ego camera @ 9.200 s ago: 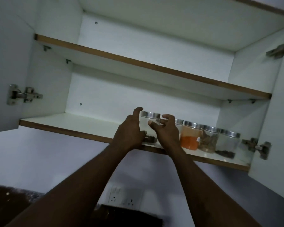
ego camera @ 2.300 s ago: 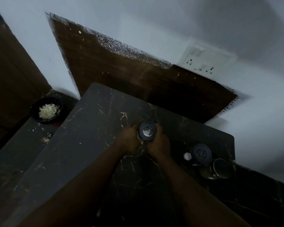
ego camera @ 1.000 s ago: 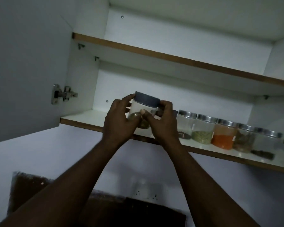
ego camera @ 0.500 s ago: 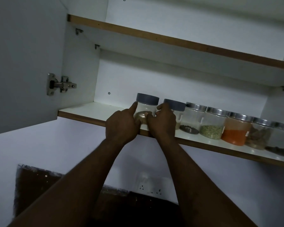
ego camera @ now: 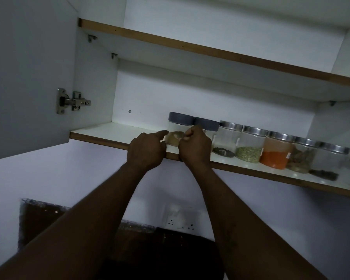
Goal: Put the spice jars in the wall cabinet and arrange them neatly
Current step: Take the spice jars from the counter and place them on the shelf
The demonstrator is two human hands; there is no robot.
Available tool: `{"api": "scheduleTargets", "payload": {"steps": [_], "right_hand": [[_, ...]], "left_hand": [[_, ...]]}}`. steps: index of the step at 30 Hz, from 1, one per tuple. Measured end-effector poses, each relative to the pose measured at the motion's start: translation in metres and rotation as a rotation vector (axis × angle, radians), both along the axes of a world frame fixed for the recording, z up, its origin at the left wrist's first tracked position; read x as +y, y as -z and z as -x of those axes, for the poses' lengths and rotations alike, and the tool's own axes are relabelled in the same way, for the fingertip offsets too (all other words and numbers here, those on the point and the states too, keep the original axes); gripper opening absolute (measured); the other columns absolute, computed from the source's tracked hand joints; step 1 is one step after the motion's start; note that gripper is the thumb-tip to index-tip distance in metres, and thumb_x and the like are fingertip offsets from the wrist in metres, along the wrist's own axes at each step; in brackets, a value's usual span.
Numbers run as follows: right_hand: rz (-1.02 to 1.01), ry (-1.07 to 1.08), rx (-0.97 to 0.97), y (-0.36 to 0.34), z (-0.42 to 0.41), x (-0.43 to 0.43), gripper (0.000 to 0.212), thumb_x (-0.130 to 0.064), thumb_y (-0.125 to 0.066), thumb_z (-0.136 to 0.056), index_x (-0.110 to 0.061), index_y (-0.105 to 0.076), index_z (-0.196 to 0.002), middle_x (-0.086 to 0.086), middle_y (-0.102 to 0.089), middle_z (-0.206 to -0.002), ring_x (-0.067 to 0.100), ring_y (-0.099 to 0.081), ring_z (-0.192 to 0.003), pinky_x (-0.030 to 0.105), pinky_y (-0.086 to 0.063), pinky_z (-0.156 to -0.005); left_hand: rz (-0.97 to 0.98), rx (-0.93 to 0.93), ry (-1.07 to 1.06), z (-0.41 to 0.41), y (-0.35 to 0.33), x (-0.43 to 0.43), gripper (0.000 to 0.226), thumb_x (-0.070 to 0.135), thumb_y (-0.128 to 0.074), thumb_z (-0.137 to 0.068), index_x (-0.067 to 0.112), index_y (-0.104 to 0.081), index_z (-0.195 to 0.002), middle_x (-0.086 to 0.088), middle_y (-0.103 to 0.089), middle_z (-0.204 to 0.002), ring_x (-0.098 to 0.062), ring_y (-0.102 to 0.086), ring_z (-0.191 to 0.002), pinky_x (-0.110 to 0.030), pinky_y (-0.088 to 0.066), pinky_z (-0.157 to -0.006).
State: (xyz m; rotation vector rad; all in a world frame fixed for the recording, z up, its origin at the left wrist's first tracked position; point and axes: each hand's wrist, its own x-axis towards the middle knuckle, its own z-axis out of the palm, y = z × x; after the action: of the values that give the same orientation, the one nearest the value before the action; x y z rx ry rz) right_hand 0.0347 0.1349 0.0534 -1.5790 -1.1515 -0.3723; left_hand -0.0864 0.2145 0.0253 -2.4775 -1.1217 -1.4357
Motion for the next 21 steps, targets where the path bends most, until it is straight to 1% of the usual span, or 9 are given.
{"api": "scheduleTargets", "payload": {"steps": [1, 3, 6, 9, 12, 16, 18, 20, 21], "right_hand": [[-0.006, -0.041, -0.013, 0.001, -0.001, -0.006, 0.015, 0.001, -0.058, -0.087, -0.008, -0.065, -0.098, 0.002, -0.068, -0.093, 0.019, -0.065, -0.089, 0.026, -0.049, -0.073], [-0.038, -0.116, -0.051, 0.007, -0.004, -0.022, 0.013, -0.002, -0.064, -0.087, -0.011, -0.066, -0.096, -0.002, -0.068, -0.090, 0.012, -0.064, -0.085, 0.027, -0.054, -0.076], [-0.142, -0.166, -0.140, 0.029, -0.009, -0.055, 0.013, -0.010, -0.070, -0.088, -0.020, -0.064, -0.092, -0.010, -0.066, -0.086, 0.004, -0.063, -0.079, 0.016, -0.051, -0.068], [-0.160, -0.128, -0.192, 0.064, -0.020, -0.089, 0.012, -0.017, -0.068, -0.089, -0.026, -0.062, -0.093, -0.016, -0.064, -0.084, 0.001, -0.063, -0.078, 0.013, -0.049, -0.065], [-0.071, -0.083, -0.163, 0.112, -0.038, -0.120, 0.014, -0.016, -0.066, -0.088, -0.028, -0.062, -0.094, -0.017, -0.065, -0.084, 0.001, -0.064, -0.078, 0.015, -0.050, -0.067], [0.162, -0.030, -0.083, 0.194, -0.065, -0.164, 0.010, -0.015, -0.064, -0.089, -0.024, -0.064, -0.094, -0.014, -0.067, -0.084, 0.006, -0.063, -0.078, 0.024, -0.052, -0.069], [0.253, -0.012, -0.021, 0.235, -0.076, -0.185, 0.007, -0.017, -0.061, -0.088, -0.020, -0.066, -0.092, -0.007, -0.068, -0.083, 0.012, -0.063, -0.077, 0.028, -0.048, -0.068], [0.360, 0.008, 0.031, 0.274, -0.084, -0.204, 0.013, -0.017, -0.061, -0.085, -0.015, -0.068, -0.096, -0.001, -0.069, -0.088, 0.017, -0.063, -0.082, 0.028, -0.046, -0.070], [0.429, 0.009, 0.056, 0.294, -0.087, -0.213, 0.015, -0.014, -0.063, -0.085, -0.013, -0.068, -0.098, 0.002, -0.070, -0.092, 0.020, -0.064, -0.086, 0.030, -0.047, -0.073]], "left_hand": [[0.076, -0.026, 0.025, 0.001, -0.003, -0.004, 0.045, 0.037, -0.056, -0.097, 0.034, -0.053, -0.142, 0.005, -0.071, -0.122, -0.022, -0.065, -0.109, -0.034, -0.052, -0.086], [0.142, -0.138, 0.095, 0.002, -0.006, -0.017, 0.042, 0.034, -0.062, -0.092, 0.034, -0.060, -0.134, 0.010, -0.071, -0.119, -0.017, -0.066, -0.108, -0.031, -0.051, -0.086], [0.058, -0.324, 0.226, -0.006, 0.002, -0.053, 0.027, 0.026, -0.063, -0.091, 0.028, -0.071, -0.117, 0.010, -0.074, -0.107, -0.009, -0.068, -0.094, -0.024, -0.052, -0.079], [0.011, -0.381, 0.340, -0.021, 0.027, -0.089, 0.019, 0.027, -0.063, -0.090, 0.029, -0.072, -0.106, 0.015, -0.073, -0.096, -0.001, -0.066, -0.087, -0.025, -0.055, -0.076], [0.097, -0.289, 0.413, -0.042, 0.073, -0.118, 0.016, 0.029, -0.062, -0.090, 0.032, -0.071, -0.104, 0.018, -0.071, -0.096, -0.001, -0.064, -0.089, -0.026, -0.053, -0.080], [0.298, -0.114, 0.469, -0.065, 0.162, -0.147, 0.017, 0.029, -0.062, -0.088, 0.031, -0.071, -0.102, 0.015, -0.071, -0.098, -0.006, -0.065, -0.089, -0.031, -0.054, -0.081], [0.371, 0.020, 0.490, -0.073, 0.205, -0.158, 0.018, 0.030, -0.062, -0.085, 0.030, -0.072, -0.100, 0.010, -0.072, -0.098, -0.011, -0.066, -0.087, -0.028, -0.052, -0.077], [0.432, 0.159, 0.511, -0.081, 0.247, -0.170, 0.017, 0.031, -0.065, -0.082, 0.029, -0.074, -0.097, 0.006, -0.073, -0.096, -0.015, -0.067, -0.087, -0.025, -0.049, -0.074], [0.470, 0.227, 0.515, -0.084, 0.268, -0.176, 0.018, 0.032, -0.066, -0.082, 0.029, -0.074, -0.098, 0.005, -0.072, -0.098, -0.016, -0.067, -0.088, -0.026, -0.049, -0.075]]}}
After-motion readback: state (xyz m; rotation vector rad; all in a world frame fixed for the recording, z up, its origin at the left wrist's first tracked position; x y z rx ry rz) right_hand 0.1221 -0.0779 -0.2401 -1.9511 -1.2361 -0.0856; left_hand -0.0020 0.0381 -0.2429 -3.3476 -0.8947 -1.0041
